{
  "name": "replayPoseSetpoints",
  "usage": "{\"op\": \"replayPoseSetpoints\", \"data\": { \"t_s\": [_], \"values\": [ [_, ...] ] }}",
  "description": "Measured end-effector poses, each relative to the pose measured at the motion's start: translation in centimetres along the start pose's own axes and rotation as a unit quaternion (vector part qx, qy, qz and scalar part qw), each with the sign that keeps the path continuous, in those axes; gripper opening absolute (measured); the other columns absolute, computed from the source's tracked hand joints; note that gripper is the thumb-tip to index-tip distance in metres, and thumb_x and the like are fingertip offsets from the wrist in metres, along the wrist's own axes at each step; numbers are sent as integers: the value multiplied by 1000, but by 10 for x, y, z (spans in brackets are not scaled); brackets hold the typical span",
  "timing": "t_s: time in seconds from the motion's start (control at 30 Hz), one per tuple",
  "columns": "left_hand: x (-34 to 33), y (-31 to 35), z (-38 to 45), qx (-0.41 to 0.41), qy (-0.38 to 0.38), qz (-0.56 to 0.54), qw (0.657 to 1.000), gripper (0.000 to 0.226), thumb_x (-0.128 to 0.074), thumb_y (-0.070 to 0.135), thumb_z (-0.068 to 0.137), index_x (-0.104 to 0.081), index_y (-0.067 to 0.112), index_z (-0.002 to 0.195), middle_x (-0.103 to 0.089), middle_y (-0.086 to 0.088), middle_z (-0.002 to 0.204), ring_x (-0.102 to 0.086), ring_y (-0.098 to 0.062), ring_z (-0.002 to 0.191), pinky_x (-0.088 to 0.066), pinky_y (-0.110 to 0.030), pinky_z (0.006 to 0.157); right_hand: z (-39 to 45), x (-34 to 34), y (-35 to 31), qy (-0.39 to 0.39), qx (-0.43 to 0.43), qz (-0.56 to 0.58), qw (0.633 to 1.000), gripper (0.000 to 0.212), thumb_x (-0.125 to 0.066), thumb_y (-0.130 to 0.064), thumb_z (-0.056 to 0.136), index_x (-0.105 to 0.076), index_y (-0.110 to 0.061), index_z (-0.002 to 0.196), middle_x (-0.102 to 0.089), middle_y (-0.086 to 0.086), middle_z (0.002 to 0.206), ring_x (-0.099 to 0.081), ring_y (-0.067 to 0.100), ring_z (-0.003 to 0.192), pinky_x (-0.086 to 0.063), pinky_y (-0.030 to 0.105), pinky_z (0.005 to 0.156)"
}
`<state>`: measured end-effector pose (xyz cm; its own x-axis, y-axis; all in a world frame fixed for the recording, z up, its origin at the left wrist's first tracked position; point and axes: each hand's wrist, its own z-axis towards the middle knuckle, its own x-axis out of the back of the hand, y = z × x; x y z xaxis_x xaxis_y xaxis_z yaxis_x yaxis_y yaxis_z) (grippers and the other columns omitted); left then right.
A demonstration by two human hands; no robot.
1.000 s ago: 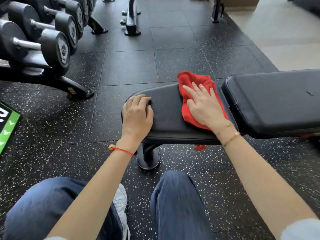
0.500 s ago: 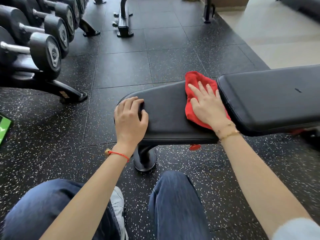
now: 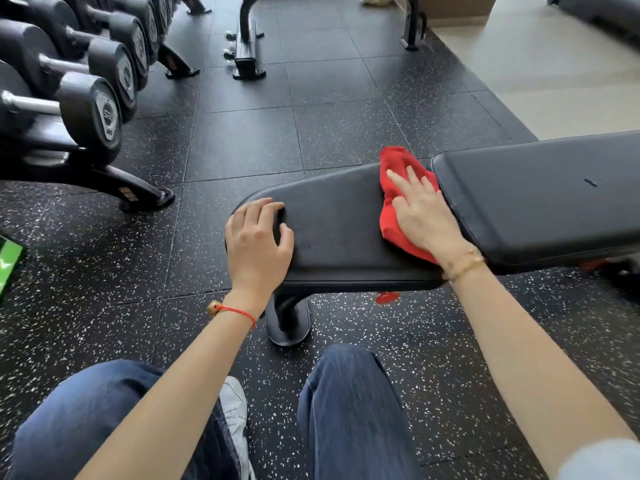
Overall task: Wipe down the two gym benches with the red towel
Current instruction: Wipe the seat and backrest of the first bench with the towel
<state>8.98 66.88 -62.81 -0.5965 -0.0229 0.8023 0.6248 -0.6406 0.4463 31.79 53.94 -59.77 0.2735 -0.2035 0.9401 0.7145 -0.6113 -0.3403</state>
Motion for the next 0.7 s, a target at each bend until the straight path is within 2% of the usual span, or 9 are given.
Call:
{"op": "replayPoseSetpoints", "data": {
  "t_s": [0.07, 0.27, 0.37, 0.53, 0.6, 0.7],
  "values": [
    [0, 1, 0, 6, 0, -2, 1000, 33, -55, 22, 90, -62, 18, 122, -59, 0, 130, -47, -23, 125, -31, -41, 112, 11, -2, -12, 1, -1, -31, 1000, 54, -30, -27, 101, -18, -34, 154, -7, 4, 164, -9, 31, 150, -2, 46, 122],
    [1, 1, 0, 1, 4, -12, 1000, 32, -56, 21, 89, -63, 18, 121, -60, 1, 129, -48, -23, 124, -31, -40, 112, -60, -14, -22, 0, 154, -30, 988, 59, -28, -31, 92, -26, -38, 151, -20, -4, 161, -14, 22, 150, -3, 42, 123],
    [0, 0, 0, -2, 3, -8, 1000, 33, -56, 21, 90, -63, 17, 122, -60, 0, 130, -48, -23, 125, -31, -41, 112, -61, -7, -7, -2, 144, -20, 989, 59, -28, -30, 92, -28, -39, 150, -21, -7, 161, -13, 19, 150, -4, 41, 123],
    [0, 2, 0, 6, 4, -1, 1000, 33, -54, 21, 90, -62, 18, 122, -59, 1, 130, -48, -22, 125, -31, -40, 112, 3, -2, -18, 2, 44, -45, 998, 53, -29, -26, 101, -20, -34, 153, -10, 0, 164, -6, 24, 151, 0, 45, 122],
    [0, 2, 0, 9, 5, -3, 1000, 32, -54, 22, 90, -62, 19, 121, -59, 1, 129, -47, -22, 125, -31, -40, 112, 12, -7, -37, -3, 55, -56, 997, 54, -28, -27, 102, -18, -33, 154, -9, 1, 164, -6, 25, 151, 1, 46, 122],
    [0, 2, 0, 10, 7, -8, 1000, 32, -55, 21, 89, -63, 19, 120, -60, 2, 129, -48, -23, 124, -31, -41, 111, -12, -20, -57, -10, 139, -60, 988, 55, -32, -26, 100, -20, -33, 153, -12, 0, 163, -9, 25, 150, 0, 45, 122]
  ]
}}
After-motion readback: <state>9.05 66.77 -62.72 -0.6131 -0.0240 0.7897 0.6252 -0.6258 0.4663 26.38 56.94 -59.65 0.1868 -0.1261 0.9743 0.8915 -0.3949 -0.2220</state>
